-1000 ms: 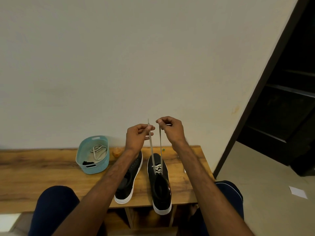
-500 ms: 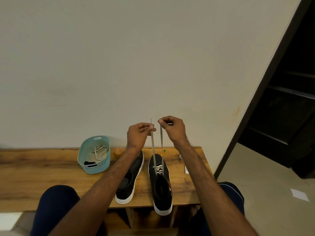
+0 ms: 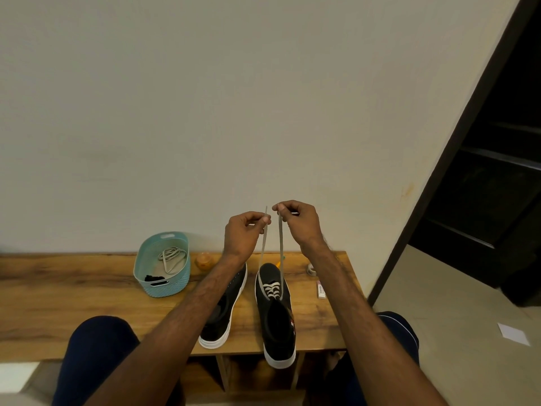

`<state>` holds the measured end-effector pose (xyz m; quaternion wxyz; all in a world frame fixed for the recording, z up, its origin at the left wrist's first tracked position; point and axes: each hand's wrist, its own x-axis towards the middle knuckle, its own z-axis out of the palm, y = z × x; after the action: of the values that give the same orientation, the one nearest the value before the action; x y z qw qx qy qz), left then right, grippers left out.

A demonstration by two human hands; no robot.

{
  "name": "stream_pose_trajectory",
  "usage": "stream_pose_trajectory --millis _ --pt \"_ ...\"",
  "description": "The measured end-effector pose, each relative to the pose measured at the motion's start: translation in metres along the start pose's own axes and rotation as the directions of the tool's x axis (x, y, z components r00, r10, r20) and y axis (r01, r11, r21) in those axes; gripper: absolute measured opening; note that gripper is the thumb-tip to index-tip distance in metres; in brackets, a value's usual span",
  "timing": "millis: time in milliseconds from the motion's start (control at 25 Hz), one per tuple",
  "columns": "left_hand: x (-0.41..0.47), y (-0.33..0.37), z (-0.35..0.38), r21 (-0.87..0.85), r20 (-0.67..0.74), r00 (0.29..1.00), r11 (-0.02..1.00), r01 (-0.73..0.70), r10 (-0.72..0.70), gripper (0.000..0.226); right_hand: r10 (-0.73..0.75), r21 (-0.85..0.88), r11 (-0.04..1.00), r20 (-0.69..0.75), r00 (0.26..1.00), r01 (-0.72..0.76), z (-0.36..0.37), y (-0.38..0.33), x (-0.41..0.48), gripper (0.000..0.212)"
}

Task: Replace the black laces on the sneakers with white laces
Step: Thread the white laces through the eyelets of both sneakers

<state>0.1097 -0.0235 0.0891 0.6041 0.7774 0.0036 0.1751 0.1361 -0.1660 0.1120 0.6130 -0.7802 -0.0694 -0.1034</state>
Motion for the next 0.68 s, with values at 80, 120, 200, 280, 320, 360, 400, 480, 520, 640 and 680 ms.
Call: stream_pose_trajectory --millis 80,120,200,280,320,360,400,480,520,640,680 --pt "-0.0013 0.0005 0.0009 0.003 -0.005 1.000 1.000 -0.017 0.017 0.013 -0.007 -0.006 1.000 0.005 1.000 0.007 -0.0004 0.0012 -0.0001 0.020" --pt "-0.0014 0.0013 0.0010 0.003 -0.012 1.000 1.000 -0.023 0.023 0.012 -0.011 -0.009 1.000 0.005 1.000 0.011 -0.0008 0.0016 0.0000 0.020" --pt "-0.0003 0.0028 0.0007 -0.006 -0.020 0.999 0.999 -0.035 0.035 0.011 -0.016 -0.006 1.000 0.004 1.000 0.016 -0.0020 0.0015 0.0004 0.018" --pt "0.0007 0.0041 0.0005 0.005 -0.015 0.999 0.999 -0.053 0.053 0.011 -0.023 0.003 1.000 0.006 1.000 0.023 -0.0029 0.0007 0.0017 0.018" --pt "0.0012 0.0042 0.0006 0.013 -0.013 0.998 0.998 -0.058 0.058 0.011 -0.027 0.003 1.000 0.008 1.000 0.027 -0.0028 0.0003 0.0022 0.018" --pt "0.0015 0.0041 0.0008 0.016 -0.011 0.998 0.998 -0.061 0.061 0.010 -0.030 0.003 1.000 0.010 0.999 0.030 -0.0029 -0.0002 0.0025 0.018" --pt "0.0015 0.0041 0.0012 0.017 -0.009 0.998 0.998 -0.063 0.063 0.010 -0.035 0.003 0.999 0.012 0.999 0.034 -0.0029 -0.0005 0.0027 0.017" --pt "0.0015 0.0045 0.0023 0.020 -0.008 0.998 0.998 -0.063 0.063 0.011 -0.042 0.006 0.999 0.015 0.999 0.042 -0.0031 -0.0004 0.0028 0.017" --pt "0.0018 0.0046 0.0027 0.020 -0.009 0.998 0.998 -0.065 0.065 0.012 -0.043 0.004 0.999 0.016 0.999 0.043 -0.0030 0.0000 0.0029 0.017" --pt "0.0029 0.0057 0.0035 0.026 -0.008 0.997 0.997 -0.079 0.079 0.011 -0.047 -0.006 0.999 0.017 0.999 0.048 -0.0032 0.0008 0.0034 0.017" --pt "0.0031 0.0062 0.0039 0.026 -0.007 0.997 0.996 -0.080 0.080 0.011 -0.048 -0.008 0.999 0.017 0.999 0.048 -0.0035 0.0006 0.0034 0.017"
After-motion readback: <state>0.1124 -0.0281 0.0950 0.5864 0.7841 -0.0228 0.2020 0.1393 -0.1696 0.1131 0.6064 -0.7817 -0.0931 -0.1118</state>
